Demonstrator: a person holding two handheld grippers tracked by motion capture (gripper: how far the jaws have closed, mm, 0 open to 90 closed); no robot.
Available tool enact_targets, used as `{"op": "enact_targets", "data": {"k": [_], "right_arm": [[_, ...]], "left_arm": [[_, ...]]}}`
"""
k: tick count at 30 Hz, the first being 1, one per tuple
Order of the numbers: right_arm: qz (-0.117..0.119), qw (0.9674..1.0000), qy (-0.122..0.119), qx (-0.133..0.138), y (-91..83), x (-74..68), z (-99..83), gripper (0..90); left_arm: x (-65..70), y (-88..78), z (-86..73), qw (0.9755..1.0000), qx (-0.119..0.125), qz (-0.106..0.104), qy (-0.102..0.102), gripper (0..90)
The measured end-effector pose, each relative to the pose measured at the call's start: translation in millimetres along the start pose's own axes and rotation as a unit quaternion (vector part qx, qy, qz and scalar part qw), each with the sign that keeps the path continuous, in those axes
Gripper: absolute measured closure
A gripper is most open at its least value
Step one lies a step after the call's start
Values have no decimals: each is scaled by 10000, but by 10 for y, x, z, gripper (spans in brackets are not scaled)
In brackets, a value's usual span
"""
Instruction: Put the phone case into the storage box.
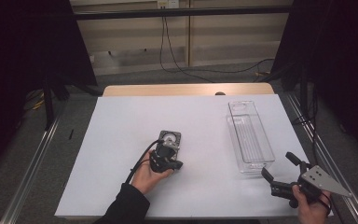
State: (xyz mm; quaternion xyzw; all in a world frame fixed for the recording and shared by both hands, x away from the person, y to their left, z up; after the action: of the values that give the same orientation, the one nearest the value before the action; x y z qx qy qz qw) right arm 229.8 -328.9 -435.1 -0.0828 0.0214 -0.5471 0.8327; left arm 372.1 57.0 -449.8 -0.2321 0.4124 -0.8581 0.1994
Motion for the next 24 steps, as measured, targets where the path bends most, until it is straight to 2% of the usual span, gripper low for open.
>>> {"op": "enact_targets", "data": {"k": [14, 19, 24], "right_arm": [[6, 10000, -10, 4, -4, -1, 3, 0], [-1, 10000, 5, 5, -2, 3, 1, 0], [-30, 10000, 10, 31, -1, 4, 1, 0]], "left_arm": [[-62, -97, -97, 9999, 6, 127, -22, 900], [-110, -150, -154, 9998, 31, 162, -126, 900], [-105, -178, -181, 9997, 3, 219, -68, 900]]}}
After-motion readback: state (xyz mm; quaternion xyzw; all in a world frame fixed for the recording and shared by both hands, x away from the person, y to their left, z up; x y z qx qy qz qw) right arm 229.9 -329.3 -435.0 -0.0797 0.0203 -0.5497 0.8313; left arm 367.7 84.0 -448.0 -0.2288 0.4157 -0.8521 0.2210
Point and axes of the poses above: each handheld gripper's, and its own axes: y roughly forward along the jaws, z roughly out of its top, x roughly to its right, the point moved 1 cm from there along y, roughly forward along the jaws, and after that the axes turned 4 degrees about -y, right-handed, at the moved point
